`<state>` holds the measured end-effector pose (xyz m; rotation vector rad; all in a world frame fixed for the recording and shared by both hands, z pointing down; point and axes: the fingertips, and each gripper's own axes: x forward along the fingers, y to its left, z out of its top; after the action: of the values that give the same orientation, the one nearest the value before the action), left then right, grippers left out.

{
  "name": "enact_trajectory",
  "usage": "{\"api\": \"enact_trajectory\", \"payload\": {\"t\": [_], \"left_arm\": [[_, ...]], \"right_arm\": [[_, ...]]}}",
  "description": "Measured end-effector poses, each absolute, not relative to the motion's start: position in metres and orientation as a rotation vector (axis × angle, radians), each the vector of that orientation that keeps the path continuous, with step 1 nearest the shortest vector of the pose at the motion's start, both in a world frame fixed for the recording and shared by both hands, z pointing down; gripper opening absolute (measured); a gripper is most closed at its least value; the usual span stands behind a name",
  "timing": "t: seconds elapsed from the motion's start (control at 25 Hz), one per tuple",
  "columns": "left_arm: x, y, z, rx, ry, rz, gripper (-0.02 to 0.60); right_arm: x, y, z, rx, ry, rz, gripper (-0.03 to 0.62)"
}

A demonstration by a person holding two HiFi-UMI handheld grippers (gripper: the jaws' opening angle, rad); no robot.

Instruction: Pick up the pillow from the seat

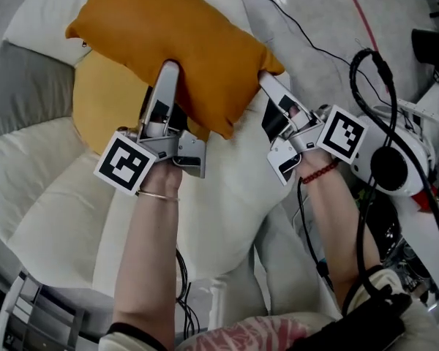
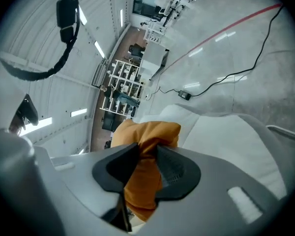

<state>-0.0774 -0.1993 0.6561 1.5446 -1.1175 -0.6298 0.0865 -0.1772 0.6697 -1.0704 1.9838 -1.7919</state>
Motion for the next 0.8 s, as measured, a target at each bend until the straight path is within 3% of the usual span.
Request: {"api": "enact_trajectory", "payload": {"t": [0.2, 0.8], "left_arm": [[-0.083, -0.186, 0.611, 1.604, -1.155, -0.546, 0.348], [-0.124, -0.157, 0.255, 2.117, -1.234, -0.599, 0.345]], "right_arm": [[0.081, -0.162, 0.633, -1.084, 1.921, -1.808, 0.115], [0.029, -0.15, 0.323, -0.813, 2.094, -1.526, 0.104]]}}
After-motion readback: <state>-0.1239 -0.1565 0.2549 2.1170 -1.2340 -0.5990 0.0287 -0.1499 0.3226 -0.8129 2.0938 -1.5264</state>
